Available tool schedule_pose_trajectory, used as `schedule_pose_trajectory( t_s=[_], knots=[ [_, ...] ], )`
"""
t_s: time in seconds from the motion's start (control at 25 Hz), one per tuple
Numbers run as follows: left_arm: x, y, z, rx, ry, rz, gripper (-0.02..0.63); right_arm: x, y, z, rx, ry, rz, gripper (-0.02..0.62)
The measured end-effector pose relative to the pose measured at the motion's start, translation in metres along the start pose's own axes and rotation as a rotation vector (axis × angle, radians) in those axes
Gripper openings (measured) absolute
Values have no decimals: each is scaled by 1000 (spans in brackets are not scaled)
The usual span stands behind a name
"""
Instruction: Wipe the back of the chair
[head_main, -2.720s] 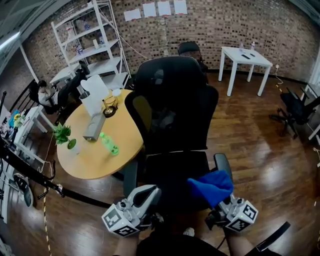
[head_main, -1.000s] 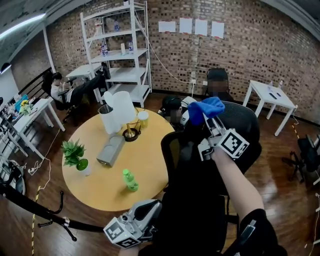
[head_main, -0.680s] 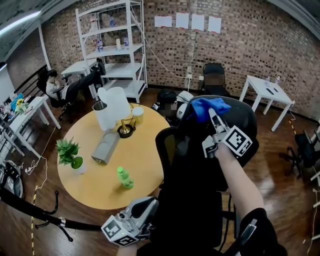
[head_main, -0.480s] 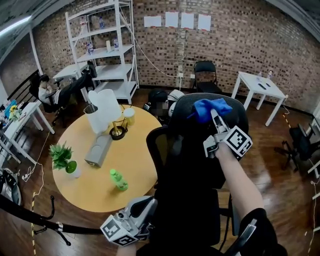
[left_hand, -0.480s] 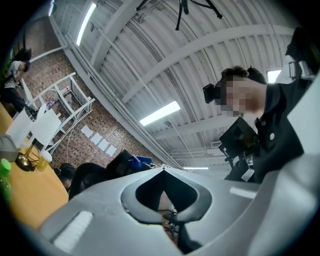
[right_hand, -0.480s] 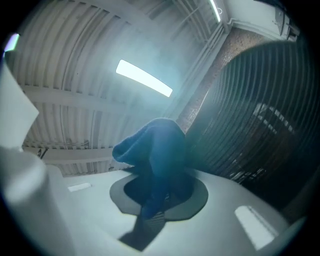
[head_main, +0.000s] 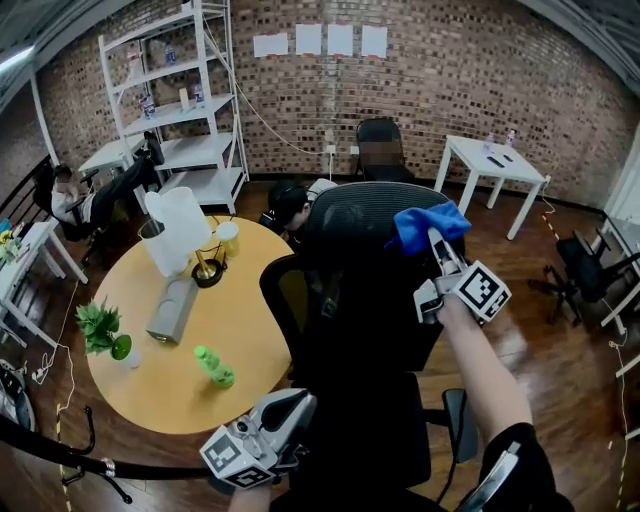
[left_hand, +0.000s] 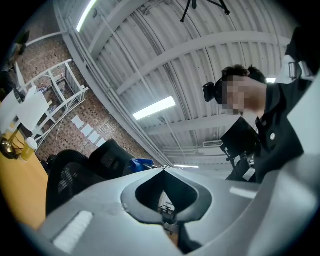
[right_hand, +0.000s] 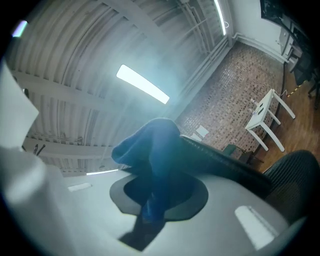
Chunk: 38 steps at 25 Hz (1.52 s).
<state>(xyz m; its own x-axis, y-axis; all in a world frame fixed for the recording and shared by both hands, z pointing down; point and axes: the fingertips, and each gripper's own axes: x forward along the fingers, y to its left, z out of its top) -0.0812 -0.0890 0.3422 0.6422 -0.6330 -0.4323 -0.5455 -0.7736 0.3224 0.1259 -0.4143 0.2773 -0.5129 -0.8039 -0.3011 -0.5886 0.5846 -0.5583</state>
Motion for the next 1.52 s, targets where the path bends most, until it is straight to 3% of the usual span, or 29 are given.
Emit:
schedule_pose_trajectory(
  t_s=[0.2, 0.36, 0.8, 0.96, 1.2, 1.52],
  knots=[
    [8, -3, -6, -19, 6, -39, -8, -21, -3, 12, -23, -8, -14, 54],
    [15, -4, -9, -31, 12, -72, -8, -47, -26, 37, -51, -45, -79, 54],
    [27, -2, -12, -62, 22, -140, -8, -132, -40, 112, -297, -181, -281, 54],
    [30, -7, -8, -63, 17, -142, -8, -123, -28, 82, -387, -113, -277, 54],
    [17, -8, 0, -36, 22, -101, -8, -71, -23, -9, -363, 37, -210, 54],
    [-14, -1, 15, -4, 8, 6, -8, -14, 10, -96, -301, 189, -81, 54]
  ],
)
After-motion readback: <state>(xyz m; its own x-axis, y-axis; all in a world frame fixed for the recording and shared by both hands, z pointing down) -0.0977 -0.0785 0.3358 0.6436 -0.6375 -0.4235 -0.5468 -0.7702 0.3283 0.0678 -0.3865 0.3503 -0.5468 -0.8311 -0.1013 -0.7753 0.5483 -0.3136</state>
